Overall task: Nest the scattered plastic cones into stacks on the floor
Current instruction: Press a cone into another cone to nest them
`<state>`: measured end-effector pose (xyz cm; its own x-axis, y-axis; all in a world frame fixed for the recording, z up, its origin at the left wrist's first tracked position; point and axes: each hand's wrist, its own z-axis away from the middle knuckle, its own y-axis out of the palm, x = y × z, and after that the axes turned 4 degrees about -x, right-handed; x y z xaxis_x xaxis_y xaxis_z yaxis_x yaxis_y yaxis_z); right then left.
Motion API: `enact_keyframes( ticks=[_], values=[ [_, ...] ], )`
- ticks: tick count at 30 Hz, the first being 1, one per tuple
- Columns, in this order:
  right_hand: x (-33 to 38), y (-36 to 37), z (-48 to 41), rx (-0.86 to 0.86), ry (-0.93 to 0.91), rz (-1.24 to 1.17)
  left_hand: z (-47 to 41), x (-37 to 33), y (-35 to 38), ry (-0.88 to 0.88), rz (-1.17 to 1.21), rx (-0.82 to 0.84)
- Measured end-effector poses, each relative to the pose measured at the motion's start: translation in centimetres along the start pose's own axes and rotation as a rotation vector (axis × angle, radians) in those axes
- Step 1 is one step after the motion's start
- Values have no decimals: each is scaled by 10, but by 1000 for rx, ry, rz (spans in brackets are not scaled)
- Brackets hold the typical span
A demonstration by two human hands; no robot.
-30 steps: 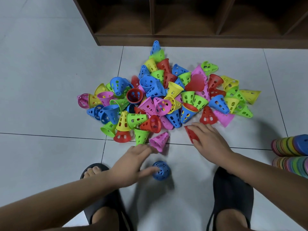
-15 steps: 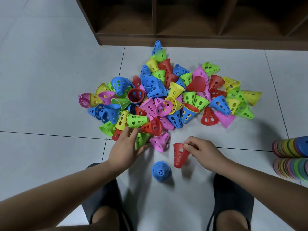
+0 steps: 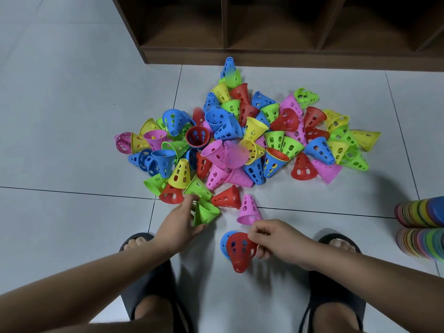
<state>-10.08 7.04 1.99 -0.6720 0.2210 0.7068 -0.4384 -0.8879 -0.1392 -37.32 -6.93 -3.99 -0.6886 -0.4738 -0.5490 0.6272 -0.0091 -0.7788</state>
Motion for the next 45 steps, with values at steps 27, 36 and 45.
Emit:
enact_keyframes(
  ticks=[27,36,45],
  values=[
    [-73,16,27,311,-480,1075,21,14,2,194,-43,15],
    [-79,12,30,375,-522,1094,27,10,4,175,-42,57],
    [-87,22,45,598,-616,1158,40,9,1,201,-62,96]
  ],
)
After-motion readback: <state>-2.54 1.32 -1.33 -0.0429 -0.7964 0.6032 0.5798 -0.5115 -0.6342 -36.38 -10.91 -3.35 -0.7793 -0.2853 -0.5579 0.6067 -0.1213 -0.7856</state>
